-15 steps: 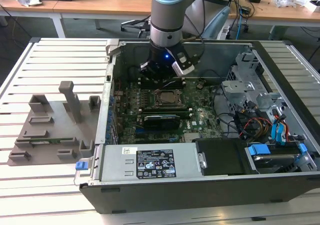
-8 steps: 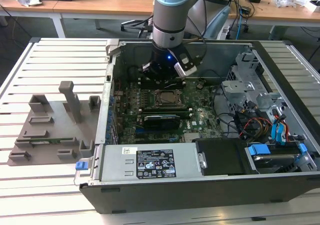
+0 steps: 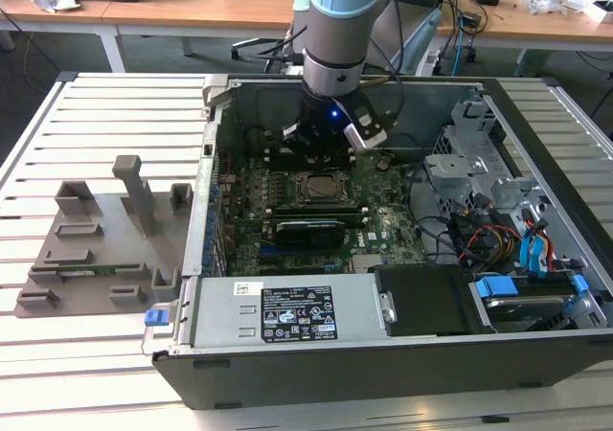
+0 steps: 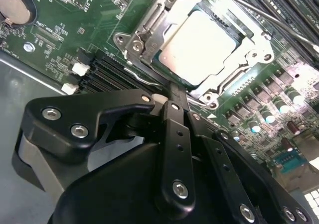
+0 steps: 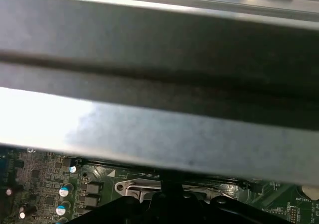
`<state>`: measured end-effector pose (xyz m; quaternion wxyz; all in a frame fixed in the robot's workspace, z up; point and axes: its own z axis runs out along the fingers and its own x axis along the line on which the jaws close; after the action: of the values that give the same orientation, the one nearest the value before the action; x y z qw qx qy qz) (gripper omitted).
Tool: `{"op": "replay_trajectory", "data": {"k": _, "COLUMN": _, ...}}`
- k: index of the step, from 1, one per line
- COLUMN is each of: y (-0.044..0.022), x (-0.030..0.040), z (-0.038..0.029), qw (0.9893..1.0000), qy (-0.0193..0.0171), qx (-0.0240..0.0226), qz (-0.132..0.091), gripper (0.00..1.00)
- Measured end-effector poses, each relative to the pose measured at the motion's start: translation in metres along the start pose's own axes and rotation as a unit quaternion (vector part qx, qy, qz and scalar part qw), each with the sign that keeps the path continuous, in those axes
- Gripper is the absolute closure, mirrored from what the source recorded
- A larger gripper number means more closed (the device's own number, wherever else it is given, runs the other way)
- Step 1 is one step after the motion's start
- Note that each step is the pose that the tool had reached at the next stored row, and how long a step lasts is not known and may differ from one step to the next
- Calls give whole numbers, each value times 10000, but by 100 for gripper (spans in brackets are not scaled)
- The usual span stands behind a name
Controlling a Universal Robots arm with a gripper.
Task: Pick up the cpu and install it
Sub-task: 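Install the first cpu locking lever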
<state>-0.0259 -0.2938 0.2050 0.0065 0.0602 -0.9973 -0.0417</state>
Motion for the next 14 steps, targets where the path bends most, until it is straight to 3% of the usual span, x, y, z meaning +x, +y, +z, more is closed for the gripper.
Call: {"op": "replay_trajectory", "data": {"k": 14, "y": -25, "x": -149, "z": 18, "qw": 10000, "qy": 2, "qx": 0, "qz": 0, "gripper": 89}}
